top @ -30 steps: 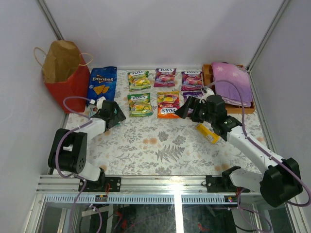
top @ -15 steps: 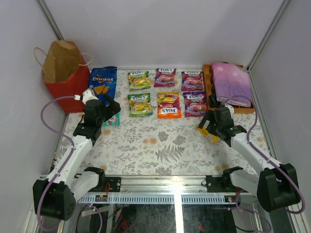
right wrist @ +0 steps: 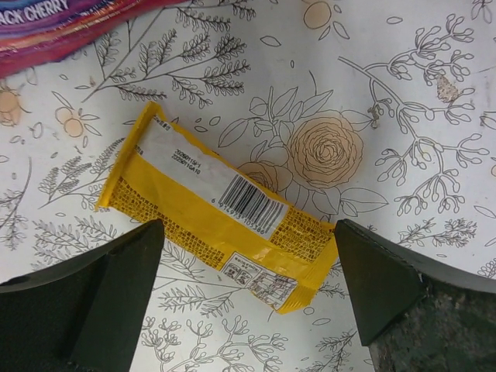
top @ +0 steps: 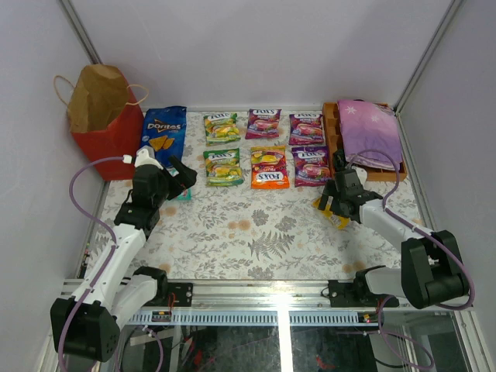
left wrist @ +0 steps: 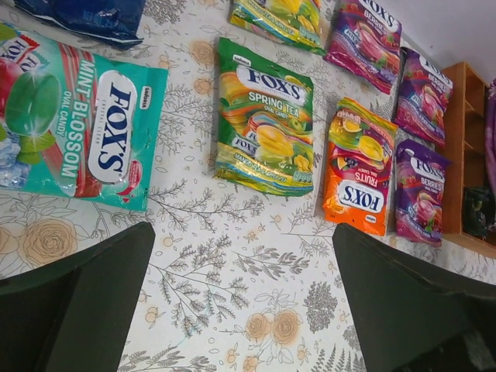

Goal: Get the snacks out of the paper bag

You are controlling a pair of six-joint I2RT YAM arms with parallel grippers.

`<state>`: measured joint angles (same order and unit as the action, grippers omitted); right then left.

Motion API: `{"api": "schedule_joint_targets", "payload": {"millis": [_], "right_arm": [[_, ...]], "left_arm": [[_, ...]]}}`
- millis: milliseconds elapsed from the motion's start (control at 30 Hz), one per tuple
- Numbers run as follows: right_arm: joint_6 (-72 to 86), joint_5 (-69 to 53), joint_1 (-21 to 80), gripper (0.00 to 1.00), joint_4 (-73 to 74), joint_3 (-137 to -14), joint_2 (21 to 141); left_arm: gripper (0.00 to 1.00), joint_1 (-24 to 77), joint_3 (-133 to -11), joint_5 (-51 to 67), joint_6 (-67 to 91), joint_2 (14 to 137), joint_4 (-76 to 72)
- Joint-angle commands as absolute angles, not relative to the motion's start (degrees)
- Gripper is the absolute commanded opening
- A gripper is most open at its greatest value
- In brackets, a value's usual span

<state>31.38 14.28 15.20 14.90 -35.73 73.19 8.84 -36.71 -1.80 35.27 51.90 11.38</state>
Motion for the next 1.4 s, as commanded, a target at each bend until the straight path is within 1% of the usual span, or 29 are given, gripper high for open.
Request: {"api": "schedule_joint_targets", "payload": {"millis": [0, 67, 100, 200, 267, 467, 567, 667, 767, 967, 1067, 1167, 1367], "right_arm": [[29.74, 14.42, 15.01, 1.0, 13.98, -37.35, 75.12], [29.83, 13.53, 14.97, 0.99, 13.54, -37.35, 75.91], [29.9, 13.08, 14.97, 0.96, 13.27, -37.23, 76.2], [30.14, 10.76, 14.99, 0.82, 12.06, -36.07, 76.55], [30.42, 10.35, 14.94, 0.77, 11.63, -35.27, 76.48], [31.11, 9.87, 15.01, 0.68, 11.29, -34.07, 76.29], [33.37, 7.17, 15.27, 0.63, 9.87, -32.97, 75.63], [36.15, 6.23, 18.4, 0.61, 8.12, -31.65, 74.88], [39.31, 9.05, 27.23, 0.61, 7.42, -32.27, 76.24], [45.94, 12.07, 44.72, 0.62, 4.54, -39.83, 87.93], [47.57, 12.42, 51.33, 0.63, 4.25, -47.45, 96.79], [46.49, 12.8, 56.69, 0.64, 5.54, -57.69, 104.8], [37.89, 10.44, 58.8, 0.66, 9.99, -77.09, 117.25]], "left_arm": [[1.0, 8.35, -36.47, 0.92, 34.2, 51.88, 10.27], [1.0, 8.35, -36.55, 1.18, 34.06, 51.74, 10.42], [1.0, 8.35, -36.61, 1.22, 34.02, 51.71, 10.56], [1.0, 8.35, -37.06, 1.64, 34.01, 50.98, 10.9], [1.0, 8.33, -37.16, 1.84, 34.01, 50.38, 11.06], [1.0, 8.39, -37.32, 2.5, 34.1, 50.09, 11.34], [1.0, 8.37, -37.75, 2.94, 34.34, 49.64, 11.71], [1.0, 8.35, -38.2, 3.53, 34.67, 48.79, 12.15], [1.0, 8.35, -38.67, 4.06, 34.87, 47.84, 12.64], [1.0, 8.35, -41.24, 6.01, 34.37, 46.88, 15.88], [1.0, 8.38, -43.75, 9.41, 34.2, 46.5, 18.19], [1.0, 8.35, -45.95, 10.56, 33.85, 45.78, 21.21], [1.0, 8.39, -47.7, 10.37, 32.25, 43.88, 24.66]]}}
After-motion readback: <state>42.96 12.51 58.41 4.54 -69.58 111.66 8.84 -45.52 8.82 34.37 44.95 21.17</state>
